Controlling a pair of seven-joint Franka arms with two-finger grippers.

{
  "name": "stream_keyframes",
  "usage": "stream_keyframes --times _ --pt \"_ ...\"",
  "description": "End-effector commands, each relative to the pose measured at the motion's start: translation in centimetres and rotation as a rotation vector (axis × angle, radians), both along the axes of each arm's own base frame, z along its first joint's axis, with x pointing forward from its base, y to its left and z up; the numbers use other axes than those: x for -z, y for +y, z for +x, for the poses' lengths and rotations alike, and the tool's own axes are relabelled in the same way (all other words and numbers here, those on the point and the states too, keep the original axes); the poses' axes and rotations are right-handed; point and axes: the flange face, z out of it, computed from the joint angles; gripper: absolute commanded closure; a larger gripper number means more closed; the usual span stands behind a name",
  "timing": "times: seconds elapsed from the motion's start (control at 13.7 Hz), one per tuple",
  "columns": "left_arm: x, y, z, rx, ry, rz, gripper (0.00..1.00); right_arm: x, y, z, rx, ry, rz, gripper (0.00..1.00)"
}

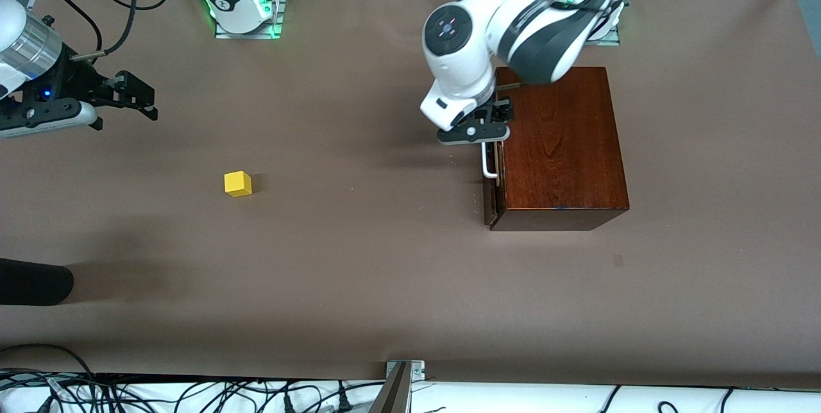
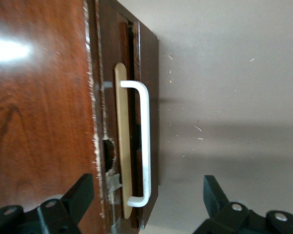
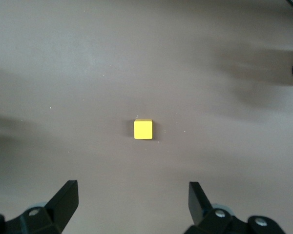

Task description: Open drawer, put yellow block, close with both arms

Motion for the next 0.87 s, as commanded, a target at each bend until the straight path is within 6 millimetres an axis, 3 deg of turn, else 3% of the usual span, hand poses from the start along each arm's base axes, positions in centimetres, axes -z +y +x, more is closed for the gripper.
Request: stream_keyframes --times 0.0,0.29,0.8 --pt "2.0 -0.4 0.4 -0.012 0.004 0.035 0.0 -0.6 0.1 0.2 0.005 -0.011 0.005 0.0" --pt "5.2 -1.0 0.6 0.028 -0.009 0.073 0.0 -0.7 0.1 0.2 0.005 -0.012 0.007 0.0" --pt "8.1 -1.4 1.1 0.044 -0.025 0.083 0.0 -0.7 0.2 0.2 0.004 -0.012 0.008 0.0"
